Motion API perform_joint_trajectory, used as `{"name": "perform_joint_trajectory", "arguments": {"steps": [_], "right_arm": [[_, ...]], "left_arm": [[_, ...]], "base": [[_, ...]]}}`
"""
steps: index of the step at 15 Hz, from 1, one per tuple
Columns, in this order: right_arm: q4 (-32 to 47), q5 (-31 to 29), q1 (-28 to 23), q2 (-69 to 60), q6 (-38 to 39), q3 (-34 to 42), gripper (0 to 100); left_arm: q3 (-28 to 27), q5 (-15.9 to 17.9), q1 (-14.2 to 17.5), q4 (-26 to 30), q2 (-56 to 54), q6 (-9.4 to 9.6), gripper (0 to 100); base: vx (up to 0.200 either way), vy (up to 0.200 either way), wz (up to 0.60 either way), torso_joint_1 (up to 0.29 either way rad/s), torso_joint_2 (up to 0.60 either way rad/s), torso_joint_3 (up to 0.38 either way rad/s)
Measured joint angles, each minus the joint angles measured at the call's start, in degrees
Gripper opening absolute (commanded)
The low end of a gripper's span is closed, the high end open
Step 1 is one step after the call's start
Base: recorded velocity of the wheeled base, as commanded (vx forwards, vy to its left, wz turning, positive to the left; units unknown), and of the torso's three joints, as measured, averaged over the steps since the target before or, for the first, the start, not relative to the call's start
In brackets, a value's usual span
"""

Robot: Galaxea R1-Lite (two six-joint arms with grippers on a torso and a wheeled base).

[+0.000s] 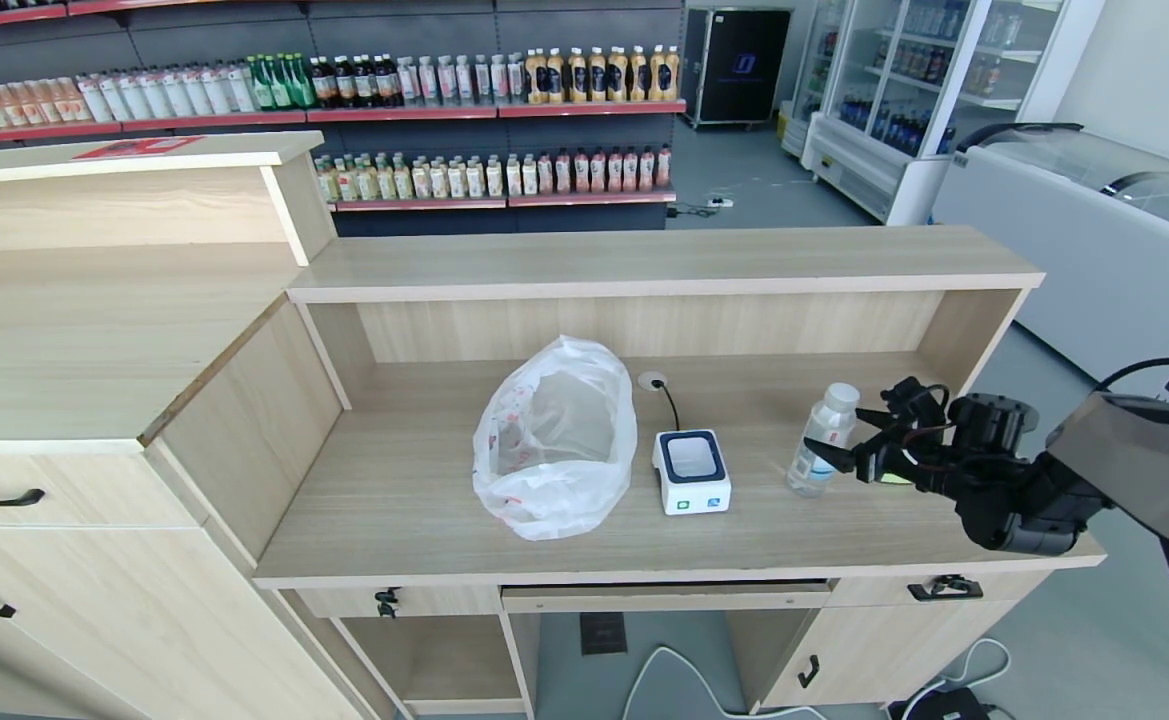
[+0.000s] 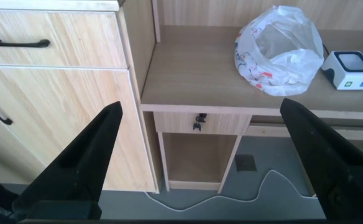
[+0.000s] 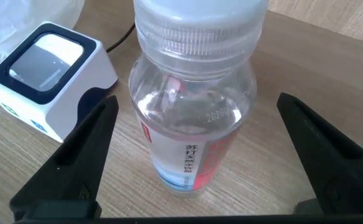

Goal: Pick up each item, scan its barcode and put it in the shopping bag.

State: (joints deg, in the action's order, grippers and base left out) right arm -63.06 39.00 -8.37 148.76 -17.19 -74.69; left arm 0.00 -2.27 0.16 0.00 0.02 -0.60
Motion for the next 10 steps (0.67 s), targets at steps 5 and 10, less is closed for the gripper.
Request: {"name": "perform_joint_trajectory", "arguments": {"steps": [5,10], "right_arm": [[0.00,0.00,1.68,2.84,0.83,-3.39,100],[0.02,0.02,2.82,4.72,0.99,-5.16,100]], "left_arm": [[0.00,0.00,0.00,0.00,0.00,0.02,100],[0.00,0.02,0.00,0.00,0.00,0.02,100]], "base": [[0.000,0.000,0.00,0.000,0.00,0.000],[0.000,0.000,0.00,0.000,0.00,0.000]]}}
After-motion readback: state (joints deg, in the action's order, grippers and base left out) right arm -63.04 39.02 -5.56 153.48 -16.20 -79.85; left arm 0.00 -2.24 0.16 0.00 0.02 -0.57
